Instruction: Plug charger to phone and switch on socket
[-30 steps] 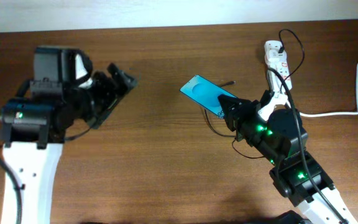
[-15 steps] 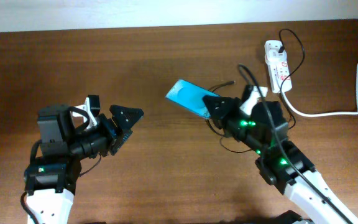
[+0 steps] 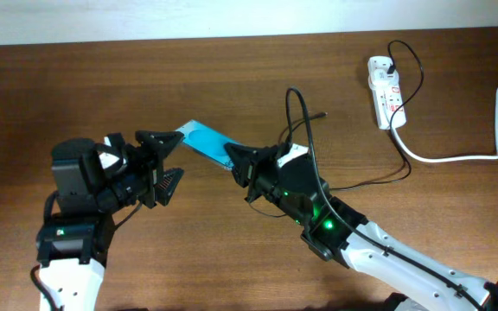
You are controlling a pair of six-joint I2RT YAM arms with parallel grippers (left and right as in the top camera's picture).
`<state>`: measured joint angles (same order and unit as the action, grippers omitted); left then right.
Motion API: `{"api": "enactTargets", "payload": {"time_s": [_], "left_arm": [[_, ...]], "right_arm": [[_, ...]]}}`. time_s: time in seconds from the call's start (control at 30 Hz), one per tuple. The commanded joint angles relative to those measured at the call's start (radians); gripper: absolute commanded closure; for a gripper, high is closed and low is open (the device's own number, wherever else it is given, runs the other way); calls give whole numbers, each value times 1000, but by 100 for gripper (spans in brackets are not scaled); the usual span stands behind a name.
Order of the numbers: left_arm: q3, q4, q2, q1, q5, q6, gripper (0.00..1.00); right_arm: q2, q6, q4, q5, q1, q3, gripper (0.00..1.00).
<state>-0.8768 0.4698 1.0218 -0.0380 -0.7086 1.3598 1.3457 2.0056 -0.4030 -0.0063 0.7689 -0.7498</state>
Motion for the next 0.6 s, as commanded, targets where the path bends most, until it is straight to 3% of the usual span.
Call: {"api": "enactTargets", "payload": {"time_s": [0.0, 0.07, 0.33, 0.4, 0.57], "left_arm": [[2, -31, 52, 47, 6, 43, 17], [2, -57, 95, 60, -67, 42, 23], [2, -185, 118, 63, -97, 88, 28], [2, -185, 118, 64, -100, 91, 40], [2, -185, 118, 101, -78, 91, 39]], "right_arm": [[-10, -116, -17, 19, 11, -21, 96], [-10, -222, -16, 17, 11, -21, 96], [-10, -218, -17, -16, 11, -21, 96], [-10, -217, -17, -16, 11, -21, 96], [-10, -212, -52, -39, 11, -21, 96]]}}
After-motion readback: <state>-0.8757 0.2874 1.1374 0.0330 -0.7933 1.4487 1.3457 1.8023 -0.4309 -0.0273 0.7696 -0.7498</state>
